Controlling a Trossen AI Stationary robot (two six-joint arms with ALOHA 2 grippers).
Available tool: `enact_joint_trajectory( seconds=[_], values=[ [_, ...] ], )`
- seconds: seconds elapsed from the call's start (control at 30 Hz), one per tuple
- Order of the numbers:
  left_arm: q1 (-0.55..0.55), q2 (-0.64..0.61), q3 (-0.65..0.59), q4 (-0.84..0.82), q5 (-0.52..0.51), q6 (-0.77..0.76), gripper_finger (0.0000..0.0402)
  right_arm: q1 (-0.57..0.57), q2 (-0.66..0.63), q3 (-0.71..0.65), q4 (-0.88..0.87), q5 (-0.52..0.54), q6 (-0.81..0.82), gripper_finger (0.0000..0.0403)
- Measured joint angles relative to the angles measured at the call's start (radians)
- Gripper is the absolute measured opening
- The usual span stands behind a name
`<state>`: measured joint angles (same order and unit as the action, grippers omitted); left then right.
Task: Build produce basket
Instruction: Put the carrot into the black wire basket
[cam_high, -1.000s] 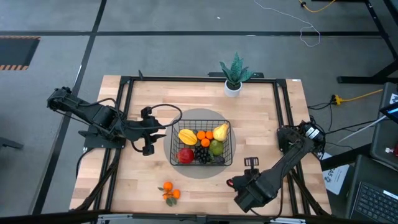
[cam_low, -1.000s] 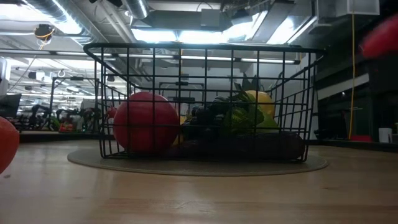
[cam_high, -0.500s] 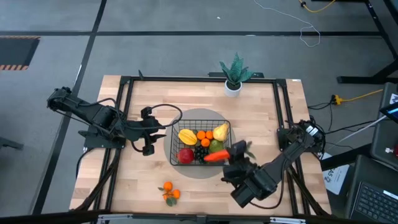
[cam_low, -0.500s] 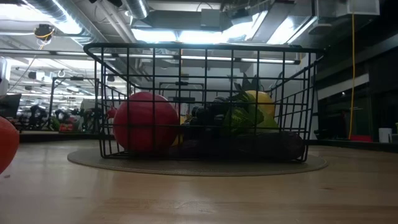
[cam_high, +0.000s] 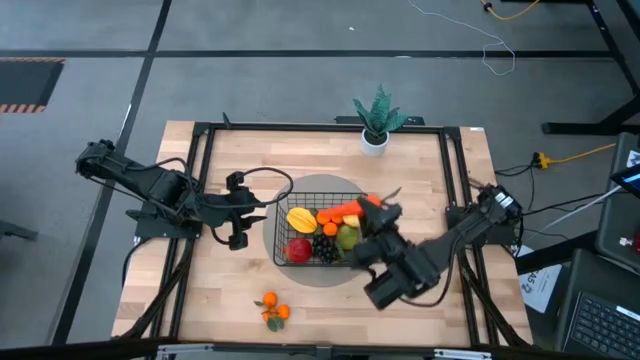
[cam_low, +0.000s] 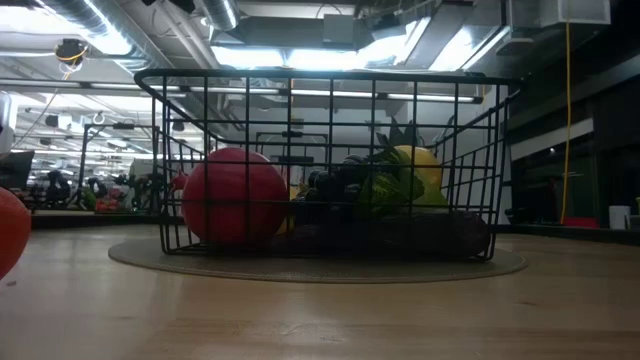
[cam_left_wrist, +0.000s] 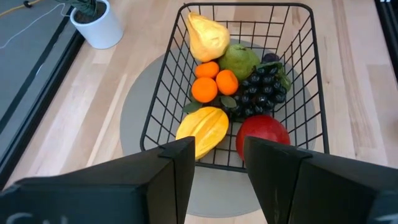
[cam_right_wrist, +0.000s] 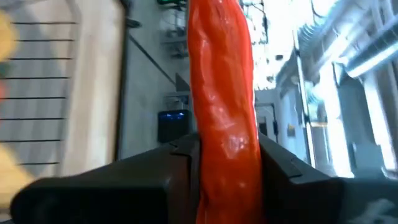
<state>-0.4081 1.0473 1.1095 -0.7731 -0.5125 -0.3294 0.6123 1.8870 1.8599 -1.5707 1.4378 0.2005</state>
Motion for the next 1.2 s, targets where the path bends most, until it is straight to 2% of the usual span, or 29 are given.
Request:
enact_joint_trajectory(
  seconds=[0.2,0.27,0.43,0.53,0.7,0.93,1.03,1.1,1.2],
  values=[
    [0.0,0.0,0.0,0.0,0.0,0.016,0.0125,-0.088,-0.126,0.0,0.0,-0.011,0.044,0.0093],
    [0.0,0.0,0.0,0.0,0.0,0.036,0.0124,-0.134,-0.165,0.0,0.0,-0.079,0.096,0.0093],
    [0.0,0.0,0.0,0.004,0.0,0.05,0.0125,-0.264,-0.225,0.0,0.011,-0.323,0.254,0.0093],
    [0.0,0.0,0.0,0.006,0.0,0.05,0.0124,-0.337,-0.223,0.0,0.037,-0.42,0.268,0.0093],
    [0.0,0.0,0.0,0.006,0.0,0.05,0.0125,-0.431,-0.198,0.0,0.155,-0.599,0.107,0.0093],
    [0.0,0.0,0.0,0.006,0.0,0.051,0.0125,-0.517,-0.184,-0.001,0.397,-1.13,-0.168,0.0093],
    [0.0,0.0,0.0,0.005,0.0,0.052,0.0125,-0.539,-0.184,-0.001,0.483,-1.299,-0.237,0.0093],
    [0.0,0.0,0.0,0.005,0.0,0.052,0.0124,-0.548,-0.184,-0.001,0.507,-1.36,-0.264,0.0093],
    [0.0,0.0,0.0,0.005,0.0,0.051,0.0125,-0.554,-0.181,-0.001,0.522,-1.385,-0.267,0.0093]
  ],
)
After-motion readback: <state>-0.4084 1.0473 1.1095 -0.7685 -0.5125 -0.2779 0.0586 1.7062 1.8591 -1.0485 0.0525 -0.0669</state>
